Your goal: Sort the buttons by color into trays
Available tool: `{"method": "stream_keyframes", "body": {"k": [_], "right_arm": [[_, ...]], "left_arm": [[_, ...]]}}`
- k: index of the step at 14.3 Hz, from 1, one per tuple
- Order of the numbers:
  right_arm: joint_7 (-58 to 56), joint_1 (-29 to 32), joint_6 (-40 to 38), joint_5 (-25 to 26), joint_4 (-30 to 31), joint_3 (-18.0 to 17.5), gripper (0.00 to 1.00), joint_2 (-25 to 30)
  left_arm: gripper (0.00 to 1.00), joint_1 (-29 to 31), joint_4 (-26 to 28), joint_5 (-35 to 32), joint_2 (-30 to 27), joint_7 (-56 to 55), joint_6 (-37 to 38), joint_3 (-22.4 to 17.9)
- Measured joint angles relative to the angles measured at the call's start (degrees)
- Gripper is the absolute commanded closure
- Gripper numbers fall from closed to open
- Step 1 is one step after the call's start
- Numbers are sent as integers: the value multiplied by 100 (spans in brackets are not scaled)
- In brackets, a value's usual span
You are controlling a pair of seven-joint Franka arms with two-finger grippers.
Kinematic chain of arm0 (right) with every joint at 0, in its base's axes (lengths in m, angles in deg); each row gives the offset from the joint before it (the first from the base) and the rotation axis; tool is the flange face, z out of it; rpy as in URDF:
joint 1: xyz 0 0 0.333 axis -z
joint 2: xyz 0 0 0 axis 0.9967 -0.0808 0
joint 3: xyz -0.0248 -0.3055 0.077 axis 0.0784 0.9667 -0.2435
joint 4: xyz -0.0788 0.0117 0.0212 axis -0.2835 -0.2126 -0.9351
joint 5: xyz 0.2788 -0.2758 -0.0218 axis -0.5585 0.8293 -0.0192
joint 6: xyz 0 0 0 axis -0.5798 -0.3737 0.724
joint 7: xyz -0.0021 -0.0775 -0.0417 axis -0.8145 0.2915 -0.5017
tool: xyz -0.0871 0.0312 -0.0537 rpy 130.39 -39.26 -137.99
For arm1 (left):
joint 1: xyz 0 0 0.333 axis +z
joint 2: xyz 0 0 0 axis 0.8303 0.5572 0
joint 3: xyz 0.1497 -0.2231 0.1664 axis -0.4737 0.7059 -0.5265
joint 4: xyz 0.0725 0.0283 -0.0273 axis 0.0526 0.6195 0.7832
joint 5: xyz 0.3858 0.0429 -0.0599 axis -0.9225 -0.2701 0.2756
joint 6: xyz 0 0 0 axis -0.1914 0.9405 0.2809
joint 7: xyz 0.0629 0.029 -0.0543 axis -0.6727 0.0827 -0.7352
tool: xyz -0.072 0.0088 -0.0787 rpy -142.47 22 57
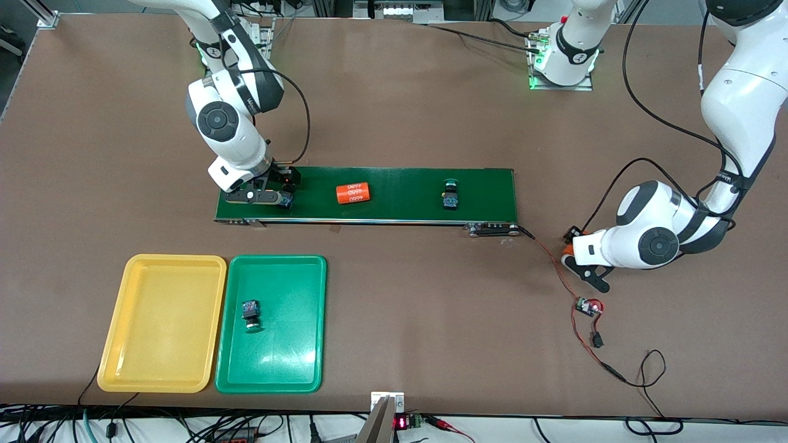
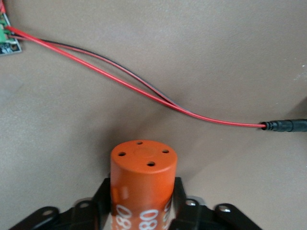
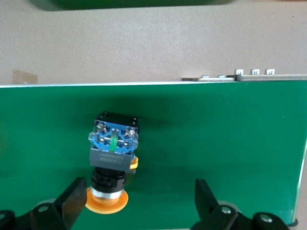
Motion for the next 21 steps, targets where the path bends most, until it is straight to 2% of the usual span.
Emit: {"method": "stream_keyframes", "body": {"k": [3,6,7,8,10,12,14,16,19,21], "right_arm": [[5,14,11,0,-19,13,0,-15],[6,29,151,0,-51,32,21,-108],[6,37,211,0,-56,35,30,-162],[5,49,265,9,-59,37,61,-221],[-4,101,361,67,-68,43,84,-316],[-27,142,394,76,-79,51,100,-361],[-84,165,398,79,-139,54,100,-362],[-189,228,190,94,-474,63,100,-357],[-759,350,-794,105,-1661,109,100,-390],[-1396,410,-1372,108,-2455,318,100,-547]], "left_arm": [[100,8,-2,0,-19,436,-7,68],[100,65,0,0,-26,644,428,494],[100,70,-1,0,-31,658,697,723],[100,61,4,0,-36,663,1003,967],[100,-19,50,-1,-64,664,1455,1346],[100,-182,138,-1,-91,670,1732,1544],[100,-450,208,-1,-93,707,1861,1640],[100,-765,243,-1,-93,810,1880,1658],[100,-1124,257,-179,-93,1564,1880,1661],[100,-1318,258,-459,-93,2127,1879,1665]]}}
